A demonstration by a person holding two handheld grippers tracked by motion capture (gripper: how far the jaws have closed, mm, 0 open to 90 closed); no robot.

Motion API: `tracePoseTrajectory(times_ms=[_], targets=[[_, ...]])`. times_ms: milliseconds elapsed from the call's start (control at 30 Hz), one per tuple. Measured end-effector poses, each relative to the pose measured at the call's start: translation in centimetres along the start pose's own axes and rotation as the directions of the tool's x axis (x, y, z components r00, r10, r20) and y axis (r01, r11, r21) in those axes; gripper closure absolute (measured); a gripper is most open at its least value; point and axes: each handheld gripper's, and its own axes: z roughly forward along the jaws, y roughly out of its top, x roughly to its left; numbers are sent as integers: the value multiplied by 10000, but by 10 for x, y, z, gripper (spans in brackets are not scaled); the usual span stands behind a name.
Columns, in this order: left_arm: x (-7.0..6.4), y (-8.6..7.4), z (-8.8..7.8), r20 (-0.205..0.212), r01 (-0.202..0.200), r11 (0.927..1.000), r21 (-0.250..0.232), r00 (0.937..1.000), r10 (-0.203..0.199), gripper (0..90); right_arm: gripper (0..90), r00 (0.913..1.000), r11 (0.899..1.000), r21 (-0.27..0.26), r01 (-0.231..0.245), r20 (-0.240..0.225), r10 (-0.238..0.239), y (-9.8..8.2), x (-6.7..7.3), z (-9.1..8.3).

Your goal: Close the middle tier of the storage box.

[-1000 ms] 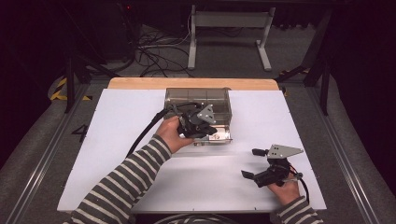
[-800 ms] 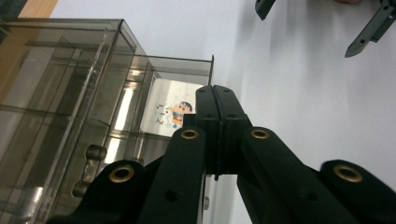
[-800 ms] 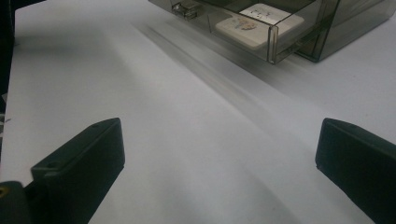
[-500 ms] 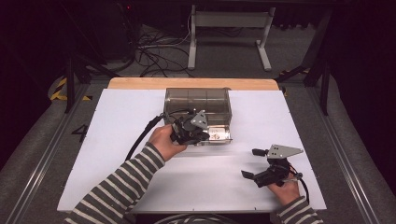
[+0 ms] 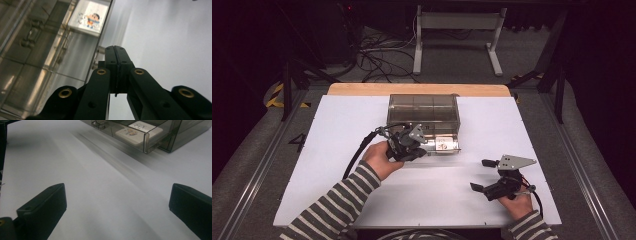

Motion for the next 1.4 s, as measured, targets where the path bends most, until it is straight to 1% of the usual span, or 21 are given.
tracePoseTrajectory(times_ms=[33, 167, 300, 367, 533, 567, 767, 833, 867, 900, 1067, 1133, 1200, 1233, 1400], targets=[[0, -2, 1, 14, 98, 10000, -1, 10000, -98, 900, 20, 10000, 10000, 1, -4, 9, 4, 0, 0, 0], [1, -6, 4, 110, 217, 9996, 154, 9997, -218, 900, 20, 10000, 10000, 8, 11, 5, -11, 0, 0, 0], [1, -9, 8, 46, 156, 9988, 462, 9999, -158, 900, 20, 10000, 10000, 12, 11, 6, -11, 0, 0, 0], [1, -11, 10, 19, 260, 9983, 522, 9997, -261, 900, 20, 10000, 10000, 15, 11, 6, -11, 0, 0, 0], [2, -15, 14, 75, 345, 9969, 704, 9994, -352, 900, 20, 10000, 10000, 16, 17, 7, -17, 0, 0, 0], [2, -15, 15, 51, 416, 9964, 734, 9991, -421, 900, 20, 10000, 10000, 20, 13, 4, -13, 0, 0, 0], [3, -18, 22, -206, 457, 9935, 1038, 9988, -438, 900, 20, 10000, 10000, 22, 18, 11, -18, 0, 0, 0], [5, -19, 26, -189, 542, 9916, 1171, 9984, -524, 900, 20, 10000, 10000, 29, 13, 12, -13, 0, 0, 0], [5, -19, 27, -244, 542, 9907, 1246, 9984, -516, 900, 20, 10000, 10000, 27, 17, 9, -17, 0, 0, 0], [6, -20, 28, -250, 632, 9896, 1296, 9979, -604, 900, 20, 10000, 10000, 27, 20, 9, -20, 0, 0, 0], [7, -19, 33, -308, 714, 9879, 1379, 9972, -678, 900, 20, 10000, 10000, 31, 19, 7, -19, 0, 0, 0], [8, -19, 35, -349, 672, 9870, 1458, 9974, -628, 900, 20, 10000, 10000, 32, 17, 4, -17, 0, 0, 0], [8, -18, 37, -450, 753, 9860, 1491, 9966, -693, 900, 20, 10000, 10000, 28, 14, -1, -14, 0, 0, 0], [8, -18, 37, -415, 785, 9856, 1498, 9965, -731, 900, 20, 10000, 10000, 26, 16, -2, -16, 0, 0, 0], [9, -18, 39, -522, 867, 9846, 1516, 9955, -797, 900, 20, 10000, 10000, 31, 19, -1, -19, 0, 0, 0]])
